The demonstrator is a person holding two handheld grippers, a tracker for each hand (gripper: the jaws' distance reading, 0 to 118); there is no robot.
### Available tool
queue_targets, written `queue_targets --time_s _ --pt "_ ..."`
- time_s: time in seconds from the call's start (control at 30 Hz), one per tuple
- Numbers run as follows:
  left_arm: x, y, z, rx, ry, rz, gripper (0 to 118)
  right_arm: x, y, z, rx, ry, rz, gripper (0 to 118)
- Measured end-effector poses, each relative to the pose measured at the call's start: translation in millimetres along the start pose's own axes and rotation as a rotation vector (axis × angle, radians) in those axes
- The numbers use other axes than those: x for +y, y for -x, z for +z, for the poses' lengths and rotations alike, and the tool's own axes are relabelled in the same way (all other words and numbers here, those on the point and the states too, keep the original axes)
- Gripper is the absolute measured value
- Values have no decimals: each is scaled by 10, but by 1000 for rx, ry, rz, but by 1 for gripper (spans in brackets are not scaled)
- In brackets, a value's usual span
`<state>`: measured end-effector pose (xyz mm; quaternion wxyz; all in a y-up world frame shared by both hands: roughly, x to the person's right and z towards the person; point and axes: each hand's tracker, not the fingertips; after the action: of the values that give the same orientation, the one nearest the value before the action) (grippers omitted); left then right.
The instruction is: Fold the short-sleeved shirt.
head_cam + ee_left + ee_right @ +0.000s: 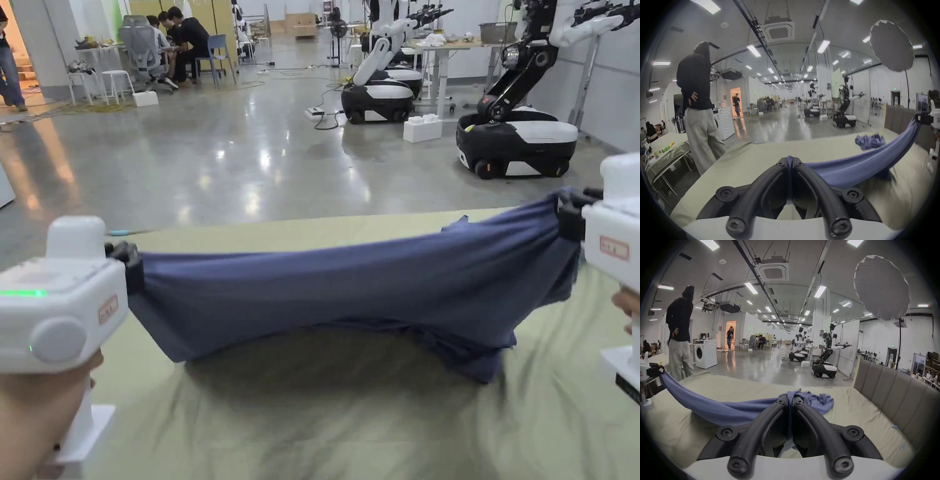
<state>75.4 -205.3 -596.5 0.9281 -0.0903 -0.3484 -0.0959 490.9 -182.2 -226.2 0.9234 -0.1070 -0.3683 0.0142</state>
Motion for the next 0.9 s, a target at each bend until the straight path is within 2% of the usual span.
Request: queue_targets --time_s 0.07,0.23,0.3,0.5,0.7,0.83,0.9 --pt "-209 -24 199 -4 41 -15 3 -242 13 319 23 20 -1 5" --pt "-786 72 875 -40 102 57 3 -882 74 1237 78 63 -10 5" --pt "-1030 114 1198 -43 123 83 3 -1179 69 1638 111 92 -44 5" --pt "-1711 144 2018 -65 228 83 3 -1953 -8 2484 122 224 -50 5" --pt "-2214 90 2629 -87 290 3 3 -2331 1 3046 125 298 19 5" --pt "-2468 44 2816 -106 351 -58 4 -2556 52 3197 120 364 94 5" --pt "-2561 59 2848 -118 373 -50 4 -2646 58 3211 119 387 101 5"
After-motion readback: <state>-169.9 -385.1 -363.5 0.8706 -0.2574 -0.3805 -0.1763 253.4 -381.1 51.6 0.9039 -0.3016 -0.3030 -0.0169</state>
